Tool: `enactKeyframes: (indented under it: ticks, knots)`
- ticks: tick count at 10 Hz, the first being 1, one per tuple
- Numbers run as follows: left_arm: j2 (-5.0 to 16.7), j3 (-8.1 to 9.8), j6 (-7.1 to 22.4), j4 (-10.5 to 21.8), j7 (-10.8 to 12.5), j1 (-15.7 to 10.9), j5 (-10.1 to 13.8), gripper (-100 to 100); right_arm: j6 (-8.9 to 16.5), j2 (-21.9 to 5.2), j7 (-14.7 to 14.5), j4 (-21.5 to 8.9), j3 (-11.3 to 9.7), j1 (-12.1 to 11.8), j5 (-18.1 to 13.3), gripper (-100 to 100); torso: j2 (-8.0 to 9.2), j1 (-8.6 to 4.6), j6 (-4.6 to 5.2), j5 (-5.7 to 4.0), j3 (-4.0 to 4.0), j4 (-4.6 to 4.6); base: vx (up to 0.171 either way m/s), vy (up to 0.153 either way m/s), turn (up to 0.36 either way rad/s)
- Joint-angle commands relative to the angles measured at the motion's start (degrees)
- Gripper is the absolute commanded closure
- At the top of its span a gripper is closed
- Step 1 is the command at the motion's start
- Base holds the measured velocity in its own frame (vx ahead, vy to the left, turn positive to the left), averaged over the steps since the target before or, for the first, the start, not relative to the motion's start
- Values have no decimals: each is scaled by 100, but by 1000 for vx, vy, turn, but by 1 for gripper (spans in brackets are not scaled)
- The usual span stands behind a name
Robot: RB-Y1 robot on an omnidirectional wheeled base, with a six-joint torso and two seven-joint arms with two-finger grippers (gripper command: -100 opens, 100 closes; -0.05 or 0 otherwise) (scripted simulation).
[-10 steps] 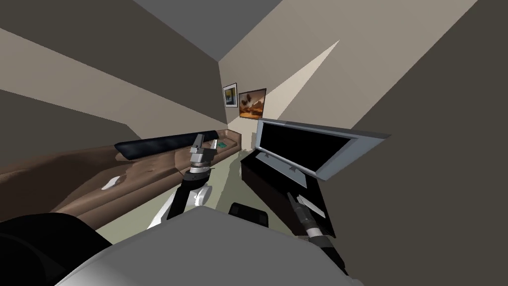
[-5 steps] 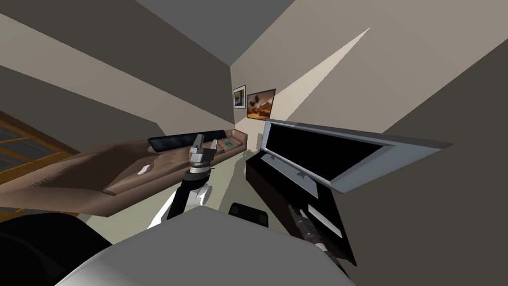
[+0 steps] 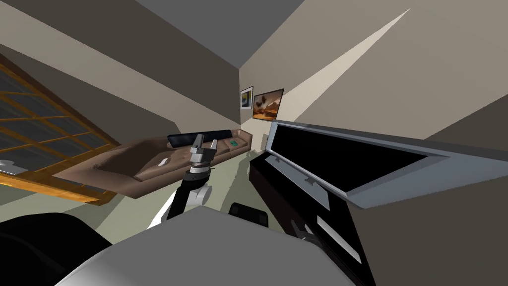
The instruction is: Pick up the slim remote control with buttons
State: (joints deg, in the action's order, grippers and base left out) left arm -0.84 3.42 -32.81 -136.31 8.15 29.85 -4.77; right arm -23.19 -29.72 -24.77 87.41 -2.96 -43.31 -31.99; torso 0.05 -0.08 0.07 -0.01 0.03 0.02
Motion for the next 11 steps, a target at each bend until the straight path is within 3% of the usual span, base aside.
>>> enactKeyframes:
  ticks: [1, 3, 6, 11]
  knots:
    - [0, 0, 0, 0, 0, 0, 0, 0, 2, -126, -107, -286, -56, -115, -150, -100, 0, 0, 0, 0, 0, 0, 9, -1, 290]
    - [0, 0, 0, 0, 0, 0, 0, 0, 12, -238, -200, -519, -123, -183, -284, -100, -1, -3, -2, 0, 0, 0, 10, -11, 297]
    - [0, 0, 0, 0, 0, -1, 0, 0, 21, -434, -362, -1185, -265, -294, -508, -100, -4, -12, -5, -2, -2, 0, 14, -37, 301]
    - [1, 1, 0, 0, 0, 0, 0, 0, 20, -593, -492, -1903, -409, -378, -674, -100, -2, -15, 0, -3, -1, 0, 0, -43, 201]
